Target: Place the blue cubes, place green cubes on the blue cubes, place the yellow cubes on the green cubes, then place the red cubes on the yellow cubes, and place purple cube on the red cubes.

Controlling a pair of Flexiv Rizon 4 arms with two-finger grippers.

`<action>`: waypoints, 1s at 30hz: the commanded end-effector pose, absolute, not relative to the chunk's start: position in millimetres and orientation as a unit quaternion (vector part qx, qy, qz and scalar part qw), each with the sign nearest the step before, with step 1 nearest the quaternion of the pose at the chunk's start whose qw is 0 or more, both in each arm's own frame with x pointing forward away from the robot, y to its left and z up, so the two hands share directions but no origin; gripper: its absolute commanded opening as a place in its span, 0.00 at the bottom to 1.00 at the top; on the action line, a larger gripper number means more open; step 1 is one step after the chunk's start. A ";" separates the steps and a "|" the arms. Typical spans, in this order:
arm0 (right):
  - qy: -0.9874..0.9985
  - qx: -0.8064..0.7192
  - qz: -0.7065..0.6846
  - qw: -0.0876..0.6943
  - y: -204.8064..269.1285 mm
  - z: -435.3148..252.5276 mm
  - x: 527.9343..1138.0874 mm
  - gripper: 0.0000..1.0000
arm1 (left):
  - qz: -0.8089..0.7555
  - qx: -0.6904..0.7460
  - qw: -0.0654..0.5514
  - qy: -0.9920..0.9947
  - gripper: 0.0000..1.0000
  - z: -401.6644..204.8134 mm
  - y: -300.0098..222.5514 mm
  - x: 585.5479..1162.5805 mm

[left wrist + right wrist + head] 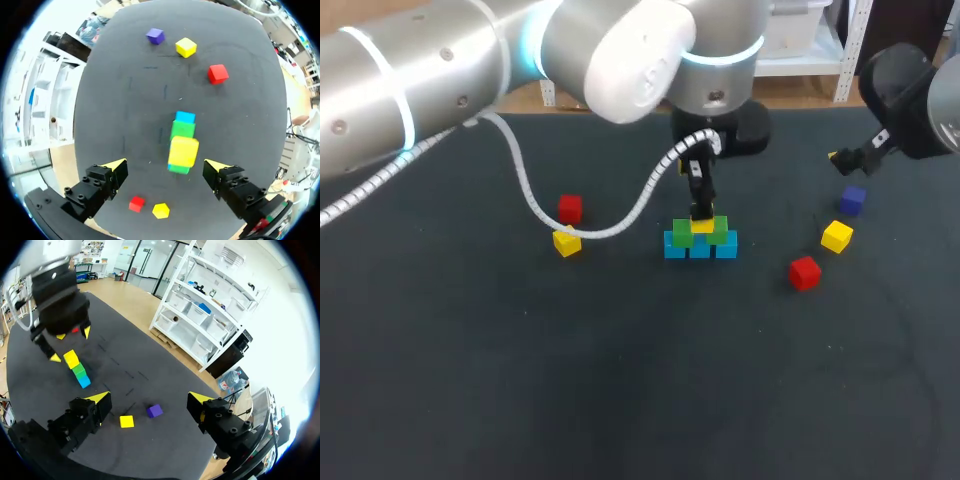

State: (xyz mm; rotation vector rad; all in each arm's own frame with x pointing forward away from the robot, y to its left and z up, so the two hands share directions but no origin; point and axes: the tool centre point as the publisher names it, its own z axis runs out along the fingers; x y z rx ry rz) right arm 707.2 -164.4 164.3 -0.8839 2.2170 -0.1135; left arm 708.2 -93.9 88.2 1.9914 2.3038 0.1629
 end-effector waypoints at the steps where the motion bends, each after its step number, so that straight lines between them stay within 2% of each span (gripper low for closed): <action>1: 0.861 -0.342 -0.045 0.373 -164.7 162.1 705.5 1.00 | 0.052 0.639 0.073 0.764 1.00 101.7 -66.5 704.9; 4: 0.861 -0.342 -0.045 0.373 -164.7 162.1 705.5 1.00 | 0.057 0.626 0.088 0.773 1.00 106.4 -51.6 707.6; 19: 0.861 -0.342 -0.045 0.373 -164.7 162.1 705.5 1.00 | 0.078 0.516 0.081 0.849 1.00 101.5 21.5 705.6; 30: 0.861 -0.342 -0.045 0.373 -164.7 162.1 705.5 1.00 | 0.063 0.466 0.070 0.880 1.00 84.2 46.3 679.8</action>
